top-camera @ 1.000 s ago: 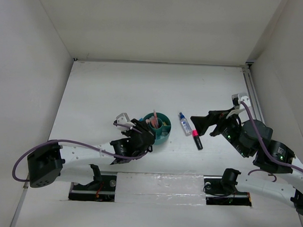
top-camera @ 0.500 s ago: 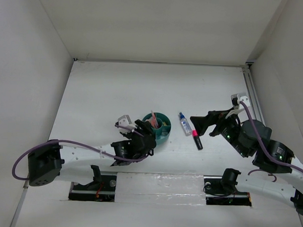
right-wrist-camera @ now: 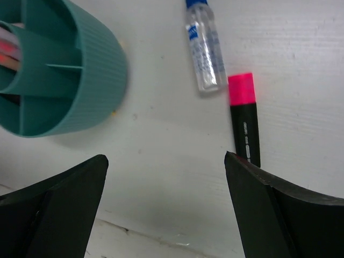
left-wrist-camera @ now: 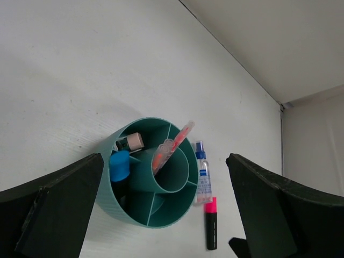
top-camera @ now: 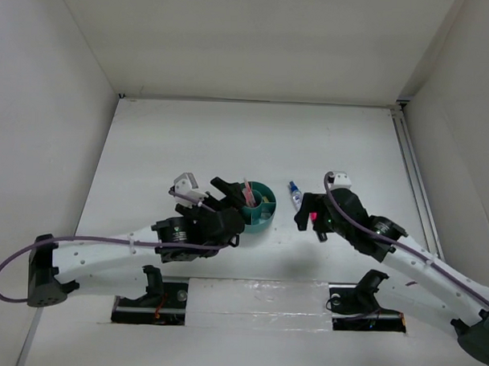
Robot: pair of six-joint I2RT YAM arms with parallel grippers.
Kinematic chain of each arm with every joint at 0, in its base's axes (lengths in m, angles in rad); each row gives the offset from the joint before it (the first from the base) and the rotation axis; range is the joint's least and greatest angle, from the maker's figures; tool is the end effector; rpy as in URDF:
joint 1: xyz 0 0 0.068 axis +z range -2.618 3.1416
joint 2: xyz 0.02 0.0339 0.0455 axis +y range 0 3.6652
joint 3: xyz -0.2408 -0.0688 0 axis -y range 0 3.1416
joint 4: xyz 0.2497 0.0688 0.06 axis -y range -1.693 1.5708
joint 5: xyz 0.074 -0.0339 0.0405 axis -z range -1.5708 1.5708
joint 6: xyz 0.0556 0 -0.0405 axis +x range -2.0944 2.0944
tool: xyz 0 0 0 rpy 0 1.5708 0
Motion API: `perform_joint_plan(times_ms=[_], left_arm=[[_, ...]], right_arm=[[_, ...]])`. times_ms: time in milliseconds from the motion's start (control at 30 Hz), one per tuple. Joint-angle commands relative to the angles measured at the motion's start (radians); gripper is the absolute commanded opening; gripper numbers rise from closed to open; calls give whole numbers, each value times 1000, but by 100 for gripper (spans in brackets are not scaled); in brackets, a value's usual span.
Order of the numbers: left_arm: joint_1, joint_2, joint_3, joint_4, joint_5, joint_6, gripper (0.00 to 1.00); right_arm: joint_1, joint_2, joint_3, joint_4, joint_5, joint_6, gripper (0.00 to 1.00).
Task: Sort the stationery into containers
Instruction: Place the pen in the storage box, then pick up the pen from the center of the board.
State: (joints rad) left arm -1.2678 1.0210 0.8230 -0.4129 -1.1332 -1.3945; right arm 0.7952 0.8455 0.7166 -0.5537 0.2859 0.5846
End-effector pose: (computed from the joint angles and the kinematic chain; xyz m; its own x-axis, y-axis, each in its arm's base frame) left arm 0.1169 -0.2052 0.2726 -0.2103 -0.7256 -0.6552 -0.1364 0.6854 -0.7153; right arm 0.1613 0.1421 0.2408 -0.6618 0.0813 -0.7453 -0.1998 0.9390 0.2799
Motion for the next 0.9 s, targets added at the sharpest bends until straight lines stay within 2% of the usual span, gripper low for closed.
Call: perform_joint_plan(times_ms=[0, 33, 167, 367, 667, 867], left_arm=[[-1, -71, 57, -318, -22, -146, 100], [-1, -88, 57, -372, -10, -146, 100], [-1, -171, 57, -383, 56, -66, 100], [-1, -300, -48, -385, 116, -46, 100], [-1, -417, -102, -306, 158, 95, 100], [-1, -417, -122, -261, 158, 149, 100]], right_arm=[[-65, -31, -58, 104, -125, 70, 95], [-103, -31, -107, 116, -142, 84, 95], [-186, -49, -228, 234, -225, 110, 90], [-258, 38, -201, 233, -195, 66, 90], [-258, 216, -178, 242, -131, 89, 90], [-258, 195, -178, 233, -90, 109, 90]])
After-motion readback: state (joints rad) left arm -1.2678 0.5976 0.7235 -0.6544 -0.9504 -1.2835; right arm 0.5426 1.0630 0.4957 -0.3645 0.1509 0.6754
